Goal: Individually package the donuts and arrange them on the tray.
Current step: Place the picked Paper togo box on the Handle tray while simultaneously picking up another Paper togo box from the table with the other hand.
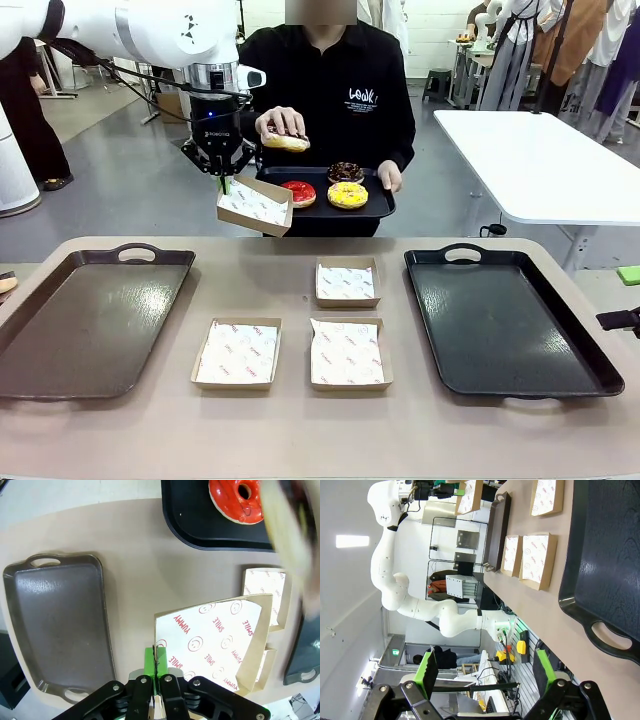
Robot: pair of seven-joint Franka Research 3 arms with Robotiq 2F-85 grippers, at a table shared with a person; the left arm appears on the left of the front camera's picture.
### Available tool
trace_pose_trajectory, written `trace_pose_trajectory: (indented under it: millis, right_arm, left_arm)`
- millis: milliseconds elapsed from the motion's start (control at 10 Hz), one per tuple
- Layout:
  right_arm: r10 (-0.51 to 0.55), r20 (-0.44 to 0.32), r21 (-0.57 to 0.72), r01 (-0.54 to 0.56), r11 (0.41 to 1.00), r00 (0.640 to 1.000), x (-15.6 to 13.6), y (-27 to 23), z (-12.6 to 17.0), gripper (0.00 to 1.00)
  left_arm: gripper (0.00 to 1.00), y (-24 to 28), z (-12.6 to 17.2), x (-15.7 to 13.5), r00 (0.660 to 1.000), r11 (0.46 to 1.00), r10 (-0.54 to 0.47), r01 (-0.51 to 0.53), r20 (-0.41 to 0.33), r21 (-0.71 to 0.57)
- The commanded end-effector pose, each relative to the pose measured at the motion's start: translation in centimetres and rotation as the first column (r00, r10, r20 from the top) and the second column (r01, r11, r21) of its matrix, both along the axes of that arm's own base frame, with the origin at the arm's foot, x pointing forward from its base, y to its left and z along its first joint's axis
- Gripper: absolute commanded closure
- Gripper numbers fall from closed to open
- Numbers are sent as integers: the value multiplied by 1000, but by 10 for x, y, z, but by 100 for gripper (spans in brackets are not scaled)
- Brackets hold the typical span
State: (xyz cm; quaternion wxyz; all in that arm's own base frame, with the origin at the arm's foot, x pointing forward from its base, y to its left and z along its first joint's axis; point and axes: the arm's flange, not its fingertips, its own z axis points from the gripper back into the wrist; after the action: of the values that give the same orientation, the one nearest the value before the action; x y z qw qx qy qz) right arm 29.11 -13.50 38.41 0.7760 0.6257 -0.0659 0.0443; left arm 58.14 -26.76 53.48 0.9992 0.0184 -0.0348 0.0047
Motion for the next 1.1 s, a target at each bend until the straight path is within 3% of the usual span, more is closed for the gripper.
trace_pose_trajectory:
  millis: [0, 1000]
  right_arm:
    - [2, 10, 14, -2, 1000, 1000, -1, -2, 0, 0]
    - [2, 10, 14, -2, 1000, 1000, -1, -2, 0, 0]
  left_arm:
    - [100, 2, 0, 0, 1000, 1000, 0, 0, -3, 3]
    - [100, 2, 0, 0, 1000, 1000, 0, 0, -3, 3]
